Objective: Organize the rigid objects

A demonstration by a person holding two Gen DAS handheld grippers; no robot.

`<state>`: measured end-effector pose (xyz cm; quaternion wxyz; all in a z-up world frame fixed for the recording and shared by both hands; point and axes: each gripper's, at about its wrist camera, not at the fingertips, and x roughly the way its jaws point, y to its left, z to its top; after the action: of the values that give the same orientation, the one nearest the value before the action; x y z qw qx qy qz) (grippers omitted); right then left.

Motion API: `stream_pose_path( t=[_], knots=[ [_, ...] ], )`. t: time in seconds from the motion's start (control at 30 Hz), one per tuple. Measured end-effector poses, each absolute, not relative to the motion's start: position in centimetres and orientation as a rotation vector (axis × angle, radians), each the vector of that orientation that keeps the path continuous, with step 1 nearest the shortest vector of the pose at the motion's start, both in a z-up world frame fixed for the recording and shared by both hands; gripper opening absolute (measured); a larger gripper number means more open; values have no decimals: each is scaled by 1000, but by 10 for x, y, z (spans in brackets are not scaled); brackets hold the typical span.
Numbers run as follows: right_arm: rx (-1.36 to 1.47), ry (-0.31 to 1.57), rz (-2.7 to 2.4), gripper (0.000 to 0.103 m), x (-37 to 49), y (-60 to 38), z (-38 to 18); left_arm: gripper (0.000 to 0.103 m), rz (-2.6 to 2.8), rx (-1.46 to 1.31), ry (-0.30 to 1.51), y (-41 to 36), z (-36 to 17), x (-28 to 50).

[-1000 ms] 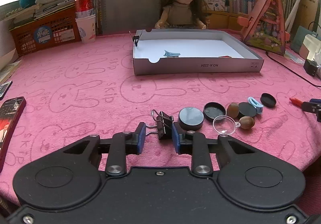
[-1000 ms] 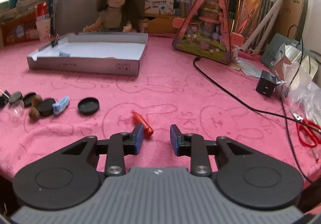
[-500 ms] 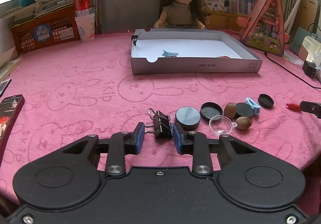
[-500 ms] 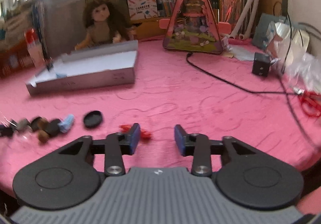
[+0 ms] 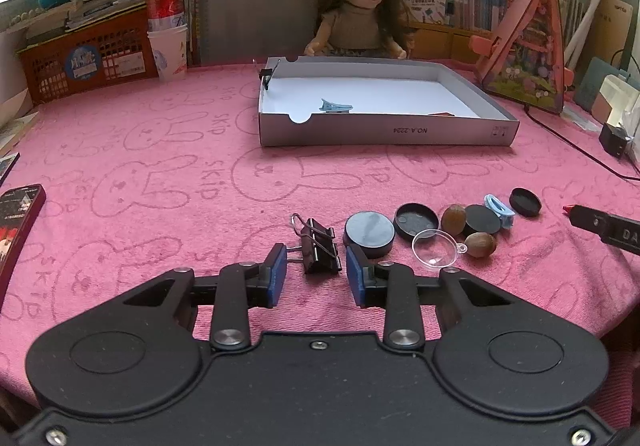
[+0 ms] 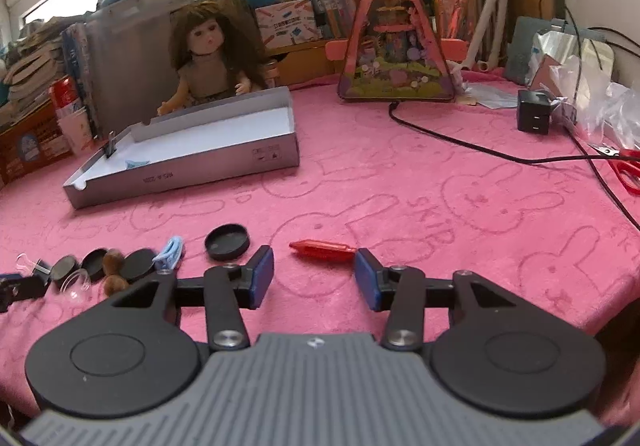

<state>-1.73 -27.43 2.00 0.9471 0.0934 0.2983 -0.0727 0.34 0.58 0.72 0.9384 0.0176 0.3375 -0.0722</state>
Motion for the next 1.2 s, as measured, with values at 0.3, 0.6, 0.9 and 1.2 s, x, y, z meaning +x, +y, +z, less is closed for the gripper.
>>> stream_pose_path(
  t=[0.3, 0.6, 0.9, 1.2],
  knots=[
    [133, 564, -220, 55, -2, -258, 11, 32, -163, 27, 692, 0, 6, 3],
    [55, 556, -142, 49, 0, -261, 10, 32, -150, 28, 699, 2, 3, 5],
    [55, 533, -124, 49, -1, -262, 15, 33, -132, 37, 697, 6, 2, 6],
    [53, 520, -93, 49, 4, -257, 20, 36, -45, 9, 698, 27, 2, 13]
  ],
)
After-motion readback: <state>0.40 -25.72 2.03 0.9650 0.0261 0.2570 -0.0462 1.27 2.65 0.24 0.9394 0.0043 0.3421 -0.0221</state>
